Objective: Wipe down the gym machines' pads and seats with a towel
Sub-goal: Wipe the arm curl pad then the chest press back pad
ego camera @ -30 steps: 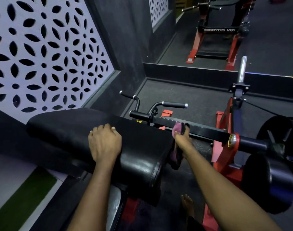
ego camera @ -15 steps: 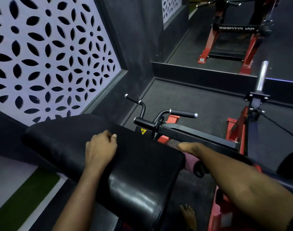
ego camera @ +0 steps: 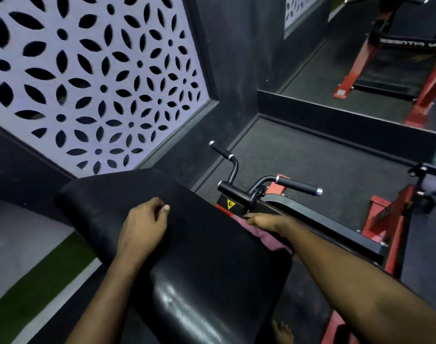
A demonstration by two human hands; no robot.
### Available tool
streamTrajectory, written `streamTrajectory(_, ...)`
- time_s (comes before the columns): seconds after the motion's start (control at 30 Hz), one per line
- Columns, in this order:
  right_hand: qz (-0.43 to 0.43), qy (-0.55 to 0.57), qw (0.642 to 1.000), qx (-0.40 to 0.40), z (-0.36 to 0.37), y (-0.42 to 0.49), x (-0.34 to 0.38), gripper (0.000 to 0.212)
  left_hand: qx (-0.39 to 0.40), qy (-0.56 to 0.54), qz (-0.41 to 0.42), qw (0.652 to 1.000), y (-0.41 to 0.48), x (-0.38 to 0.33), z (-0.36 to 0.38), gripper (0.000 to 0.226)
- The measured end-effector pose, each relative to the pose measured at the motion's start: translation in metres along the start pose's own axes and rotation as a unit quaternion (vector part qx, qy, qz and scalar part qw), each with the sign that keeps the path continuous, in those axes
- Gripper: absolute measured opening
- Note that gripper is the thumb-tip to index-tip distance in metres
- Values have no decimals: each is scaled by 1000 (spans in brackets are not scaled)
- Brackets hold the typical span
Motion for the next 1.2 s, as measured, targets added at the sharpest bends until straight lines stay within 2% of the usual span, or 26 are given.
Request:
streamTrajectory(0.1,-18,-58,998,4,1,25,24,33,-37,27,-10,999,17,22,-18,12)
streamTrajectory(0.2,-71,-84,993,-40,4,71,61,21,-66,58,-24,996,33,39,-29,13)
streamTrajectory(0.27,-95,-90,990,-52,-1,123,41,52,-77,75,-22,994,43,48,-32,15)
streamTrajectory(0.3,-103,-80,990,-50,2,138,34,59,-77,78,-25,994,48,53,-34,16)
streamTrajectory(0.4,-112,-10,992,-51,9,103,55,39,-80,85,-48,992,65,74,-42,33)
streamTrajectory(0.47,-70,-5,997,-29,11,89,47,37,-83,86,-59,991,80,86,-47,40)
streamTrajectory(0.57,-40,-68,996,-39,8,101,43,43,-70,65,-92,991,97,98,-44,30)
streamTrajectory(0.63,-48,-122,990,-49,11,119,66,46,-81,63,-111,988,102,102,-42,22)
streamTrajectory(0.77,-90,-179,977,-67,24,166,126,42,-103,45,-113,987,100,102,-41,19)
streamTrajectory(0.93,-134,-141,975,-109,27,180,135,37,-120,27,-112,986,101,106,-42,19)
streamTrajectory(1.03,-108,-89,984,-114,20,176,103,31,-141,11,-114,983,101,107,-45,19)
streamTrajectory(1.2,-102,-166,978,-74,33,224,142,36,-164,17,-191,968,97,116,-47,30)
Point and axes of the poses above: each hand's wrist, its own y-axis towards the middle knuckle, its own z-axis out of the palm, x = y × z, the point moved 8 cm from there along y, towards the middle knuckle, and after that the axes turned 14 degrees about -z, right-handed, at the moved point
